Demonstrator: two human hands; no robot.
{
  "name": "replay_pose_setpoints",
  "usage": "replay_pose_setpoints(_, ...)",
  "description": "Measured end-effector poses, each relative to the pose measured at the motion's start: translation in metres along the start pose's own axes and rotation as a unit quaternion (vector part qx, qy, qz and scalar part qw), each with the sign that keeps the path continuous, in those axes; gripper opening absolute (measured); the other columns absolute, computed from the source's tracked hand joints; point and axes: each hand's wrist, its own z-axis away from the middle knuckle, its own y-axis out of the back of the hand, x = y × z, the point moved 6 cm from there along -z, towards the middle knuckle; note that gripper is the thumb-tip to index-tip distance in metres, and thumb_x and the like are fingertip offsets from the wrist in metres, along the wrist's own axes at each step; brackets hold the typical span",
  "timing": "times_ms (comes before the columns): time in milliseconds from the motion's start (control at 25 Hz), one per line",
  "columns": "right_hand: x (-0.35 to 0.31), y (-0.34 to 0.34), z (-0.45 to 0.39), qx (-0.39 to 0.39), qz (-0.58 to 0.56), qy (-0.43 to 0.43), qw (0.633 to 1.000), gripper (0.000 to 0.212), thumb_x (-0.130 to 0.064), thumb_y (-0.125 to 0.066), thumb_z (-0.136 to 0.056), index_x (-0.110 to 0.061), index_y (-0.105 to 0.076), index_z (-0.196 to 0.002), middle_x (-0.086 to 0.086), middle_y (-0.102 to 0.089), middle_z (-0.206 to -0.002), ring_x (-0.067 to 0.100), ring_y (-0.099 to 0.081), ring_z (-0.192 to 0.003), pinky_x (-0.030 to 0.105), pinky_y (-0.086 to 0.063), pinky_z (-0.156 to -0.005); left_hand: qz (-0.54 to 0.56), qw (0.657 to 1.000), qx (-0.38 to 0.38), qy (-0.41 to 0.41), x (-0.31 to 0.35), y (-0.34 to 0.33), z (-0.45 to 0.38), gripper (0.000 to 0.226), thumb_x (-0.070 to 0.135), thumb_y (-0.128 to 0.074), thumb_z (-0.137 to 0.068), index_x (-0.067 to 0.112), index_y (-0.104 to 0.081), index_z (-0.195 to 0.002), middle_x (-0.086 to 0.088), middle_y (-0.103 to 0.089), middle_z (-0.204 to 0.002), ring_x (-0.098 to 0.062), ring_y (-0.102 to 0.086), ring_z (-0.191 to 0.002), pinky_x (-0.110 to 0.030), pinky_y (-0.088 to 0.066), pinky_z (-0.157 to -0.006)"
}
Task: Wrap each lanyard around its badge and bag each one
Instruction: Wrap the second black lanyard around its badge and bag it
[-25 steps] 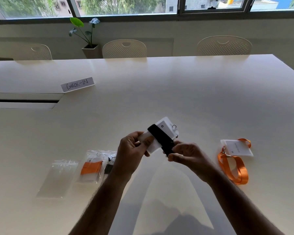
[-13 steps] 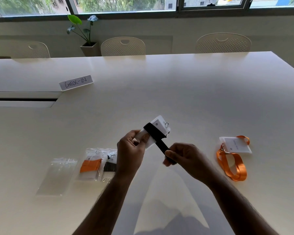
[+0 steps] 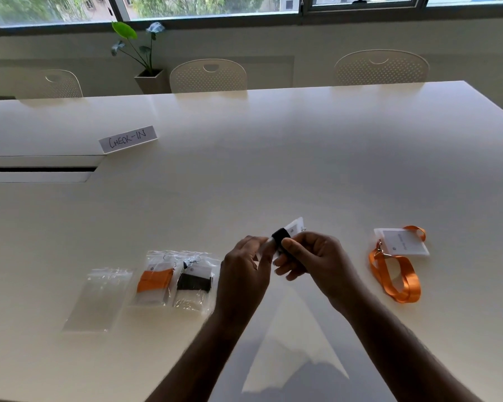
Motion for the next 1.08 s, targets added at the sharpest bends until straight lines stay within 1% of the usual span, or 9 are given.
replay_pose_setpoints(240, -0.003, -0.002, 0.001, -0.008, -0.033, -0.009, 0.999, 0.029, -0.023, -0.062, -0.102, 0.004, -0.071, -0.098, 0.02, -0.079, -0.085, 0.03, -0.075, -0.072, 0.036, -0.061, -0.06, 0.05, 0.998, -0.02, 0.027, 0.001, -0.008, 0.01, 0.017, 0.034, -0.065, -0.102, 0.02, -0.076, -0.103, 0.012, -0.072, -0.092, -0.003, -0.067, -0.084, -0.027, -0.056, -0.072)
replay_pose_setpoints(440, -0.008, -0.005, -0.002, -0.018, -0.014, 0.038, 0.999, 0.015, -0.011, -0.062, -0.103, -0.008, -0.072, -0.114, 0.015, -0.078, -0.084, 0.029, -0.075, -0.072, 0.039, -0.06, -0.057, 0.067, 0.997, -0.014, 0.027, 0.004, -0.001, 0.006, 0.015, 0.033, -0.067, -0.102, 0.021, -0.076, -0.1, 0.013, -0.071, -0.089, -0.003, -0.067, -0.084, -0.027, -0.056, -0.072)
replay_pose_setpoints(520, -0.009, -0.004, -0.004, -0.008, 0.053, 0.055, 0.997, 0.016, -0.012, -0.064, -0.102, -0.016, -0.074, -0.114, 0.008, -0.08, -0.082, 0.024, -0.076, -0.07, 0.037, -0.059, -0.057, 0.062, 0.998, -0.02, 0.019, 0.003, 0.002, 0.005, 0.013, 0.032, -0.068, -0.101, 0.022, -0.076, -0.101, 0.014, -0.071, -0.091, 0.0, -0.067, -0.086, -0.024, -0.056, -0.073)
replay_pose_setpoints(600, -0.01, 0.003, -0.005, 0.025, 0.211, 0.094, 0.972, 0.013, -0.025, -0.069, -0.1, -0.029, -0.076, -0.111, -0.004, -0.078, -0.081, 0.012, -0.074, -0.07, 0.033, -0.058, -0.062, 0.054, 0.998, -0.034, 0.007, 0.0, 0.005, 0.004, 0.013, 0.031, -0.067, -0.101, 0.022, -0.077, -0.1, 0.015, -0.072, -0.092, 0.001, -0.067, -0.088, -0.021, -0.054, -0.075)
replay_pose_setpoints(680, -0.014, 0.006, -0.005, 0.036, 0.345, 0.144, 0.927, 0.012, -0.039, -0.071, -0.096, -0.038, -0.076, -0.107, -0.015, -0.066, -0.089, 0.005, -0.065, -0.082, 0.031, -0.055, -0.072, 0.039, 0.998, -0.049, 0.006, -0.004, 0.008, 0.004, 0.015, 0.033, -0.067, -0.101, 0.022, -0.077, -0.1, 0.014, -0.073, -0.093, 0.0, -0.067, -0.088, -0.021, -0.053, -0.074)
replay_pose_setpoints(800, -0.017, 0.007, -0.008, 0.003, 0.436, 0.174, 0.883, 0.015, -0.051, -0.068, -0.092, -0.045, -0.074, -0.105, -0.021, -0.051, -0.115, 0.004, -0.048, -0.111, 0.03, -0.037, -0.096, 0.053, 0.996, -0.071, 0.019, -0.01, 0.013, 0.003, 0.014, 0.034, -0.07, -0.099, 0.022, -0.078, -0.101, 0.015, -0.073, -0.092, -0.001, -0.068, -0.085, -0.017, -0.051, -0.07)
replay_pose_setpoints(880, -0.019, 0.004, -0.009, -0.042, 0.395, 0.171, 0.902, 0.014, -0.044, -0.074, -0.091, -0.043, -0.075, -0.106, -0.022, -0.057, -0.123, 0.002, -0.053, -0.118, 0.032, -0.04, -0.1, 0.079, 0.992, -0.084, 0.041, -0.015, 0.016, 0.003, 0.012, 0.034, -0.073, -0.097, 0.024, -0.077, -0.101, 0.016, -0.072, -0.087, -0.002, -0.065, -0.078, -0.015, -0.046, -0.066)
replay_pose_setpoints(960, -0.015, 0.003, -0.013, -0.084, 0.26, 0.132, 0.953, 0.017, -0.027, -0.081, -0.09, -0.034, -0.078, -0.105, -0.011, -0.073, -0.11, 0.01, -0.07, -0.103, 0.035, -0.056, -0.086, 0.117, 0.986, -0.094, 0.071, -0.02, 0.017, 0.004, 0.01, 0.035, -0.074, -0.095, 0.026, -0.077, -0.098, 0.012, -0.069, -0.078, -0.003, -0.058, -0.067, -0.02, -0.044, -0.061)
replay_pose_setpoints(1080, -0.003, -0.003, -0.021, -0.065, 0.083, 0.051, 0.993, 0.017, -0.018, -0.086, -0.085, -0.023, -0.081, -0.101, 0.0, -0.08, -0.091, 0.018, -0.073, -0.077, 0.036, -0.056, -0.063, 0.208, 0.965, -0.112, 0.116, -0.027, 0.017, 0.003, 0.017, 0.04, -0.074, -0.093, 0.024, -0.073, -0.096, -0.011, -0.069, -0.076, -0.016, -0.057, -0.066, -0.046, -0.047, -0.058)
